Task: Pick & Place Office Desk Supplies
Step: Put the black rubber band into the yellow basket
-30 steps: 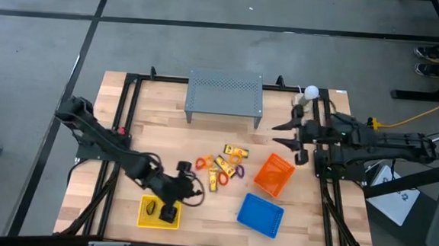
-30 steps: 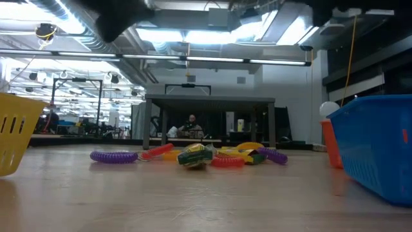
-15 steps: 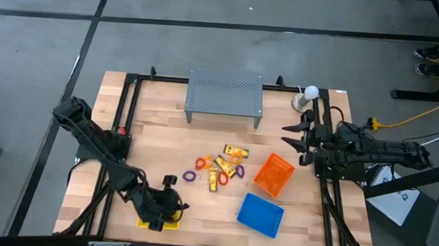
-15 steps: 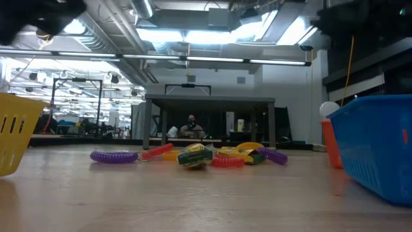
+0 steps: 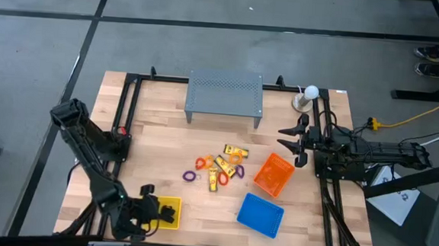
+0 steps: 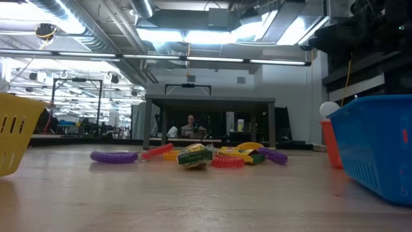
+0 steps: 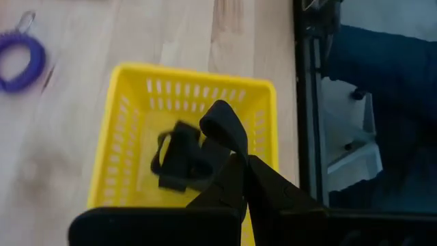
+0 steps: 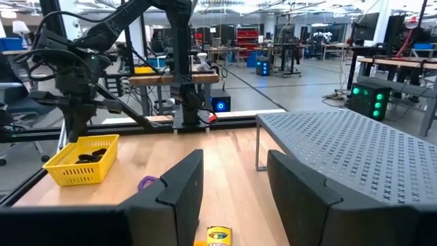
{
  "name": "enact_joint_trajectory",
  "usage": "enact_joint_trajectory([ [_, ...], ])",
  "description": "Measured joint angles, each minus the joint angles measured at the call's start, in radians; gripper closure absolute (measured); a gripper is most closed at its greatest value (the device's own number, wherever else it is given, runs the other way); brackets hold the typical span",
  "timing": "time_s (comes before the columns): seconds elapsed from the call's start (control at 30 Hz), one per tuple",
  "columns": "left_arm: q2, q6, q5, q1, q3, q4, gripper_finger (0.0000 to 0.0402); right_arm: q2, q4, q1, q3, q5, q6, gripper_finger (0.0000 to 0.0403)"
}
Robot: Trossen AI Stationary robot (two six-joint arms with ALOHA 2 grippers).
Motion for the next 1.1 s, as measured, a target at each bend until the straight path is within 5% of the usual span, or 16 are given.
enact_joint_trajectory([
  [0.57, 0.091, -0.161, 0.106, 0.005, 0.0, -0.066, 0.0389, 0.0, -0.13, 0.0, 0.0, 0.111, -0.022, 0.0238],
  [1.1, 0.086, -0.183, 0.045, 0.005, 0.0, -0.085, 0.0264, 0.0, -0.138, 0.0, 0.0, 0.101, 0.016, 0.0238],
])
